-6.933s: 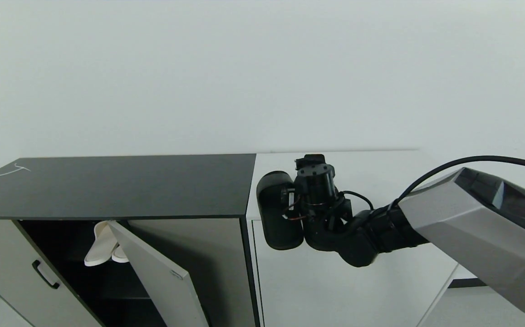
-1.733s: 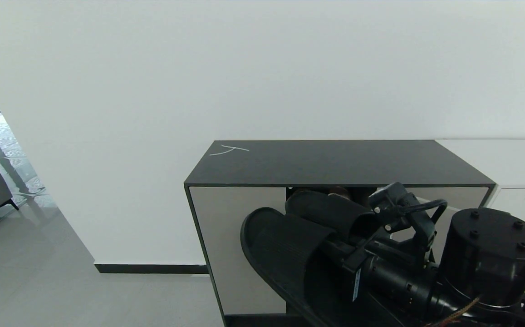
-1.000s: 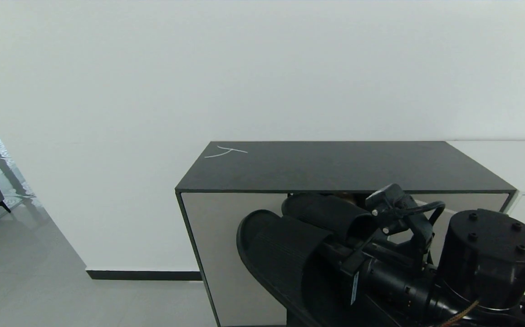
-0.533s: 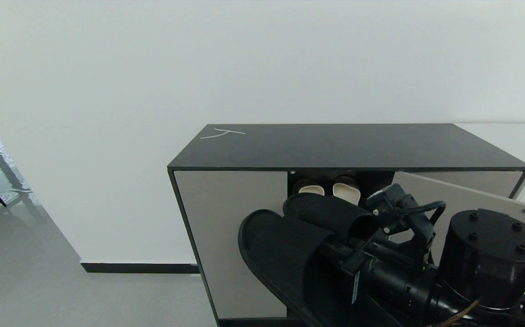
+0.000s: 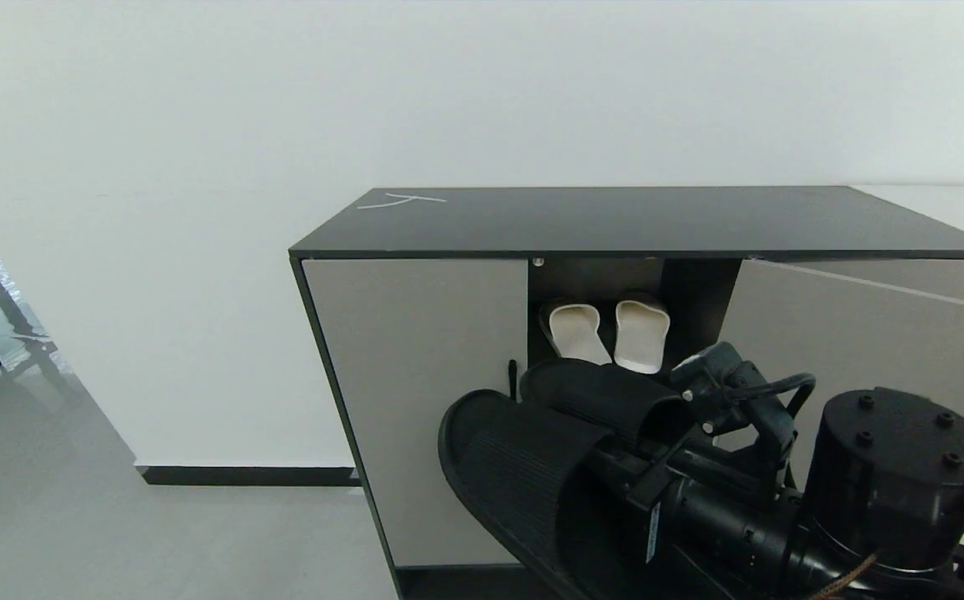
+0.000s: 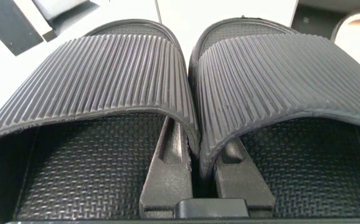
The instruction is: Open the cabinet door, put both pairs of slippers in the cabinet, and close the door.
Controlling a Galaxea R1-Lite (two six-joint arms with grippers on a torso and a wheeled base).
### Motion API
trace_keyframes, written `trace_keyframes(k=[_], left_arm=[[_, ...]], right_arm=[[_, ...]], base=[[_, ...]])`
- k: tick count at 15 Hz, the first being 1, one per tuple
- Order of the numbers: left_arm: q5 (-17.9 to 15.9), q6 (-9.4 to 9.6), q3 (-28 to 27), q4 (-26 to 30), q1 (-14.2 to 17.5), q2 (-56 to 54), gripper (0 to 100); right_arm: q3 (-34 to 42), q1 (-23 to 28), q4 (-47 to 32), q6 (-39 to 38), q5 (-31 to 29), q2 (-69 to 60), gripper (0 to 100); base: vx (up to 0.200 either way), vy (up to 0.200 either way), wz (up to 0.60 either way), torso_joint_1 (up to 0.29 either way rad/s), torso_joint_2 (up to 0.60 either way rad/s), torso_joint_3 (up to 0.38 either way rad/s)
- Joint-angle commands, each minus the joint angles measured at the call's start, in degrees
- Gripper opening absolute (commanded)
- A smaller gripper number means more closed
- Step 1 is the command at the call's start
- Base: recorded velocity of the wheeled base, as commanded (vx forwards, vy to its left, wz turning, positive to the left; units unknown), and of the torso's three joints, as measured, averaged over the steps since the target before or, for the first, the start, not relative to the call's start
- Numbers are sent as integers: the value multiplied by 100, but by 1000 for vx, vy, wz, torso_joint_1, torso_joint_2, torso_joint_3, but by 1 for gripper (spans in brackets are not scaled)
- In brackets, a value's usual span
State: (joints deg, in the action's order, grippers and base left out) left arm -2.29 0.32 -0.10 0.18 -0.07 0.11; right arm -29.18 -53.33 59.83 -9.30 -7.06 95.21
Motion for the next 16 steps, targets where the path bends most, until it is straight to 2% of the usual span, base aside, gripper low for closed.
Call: trace_keyframes(k=[1,9,13,16], left_arm=[[1,3,1,-1,-1,7,0],[106,-76,1,-1,7,-2,0],[106,-76,1,-1,-1,-2,0],[115,-76,1,-1,-1,-2,0]], right_arm=[[0,-2,2,-1,3,42,0],[299,245,90,-28,3,147,0],[739,517,1022,-19,3,727,0],[923,1027,1496,7,55,1123,0]], base=[[0,0,0,-203,476,290],[0,0,0,-166,463,294],[0,0,0,-104,404,284],[0,0,0,-18,92,63]])
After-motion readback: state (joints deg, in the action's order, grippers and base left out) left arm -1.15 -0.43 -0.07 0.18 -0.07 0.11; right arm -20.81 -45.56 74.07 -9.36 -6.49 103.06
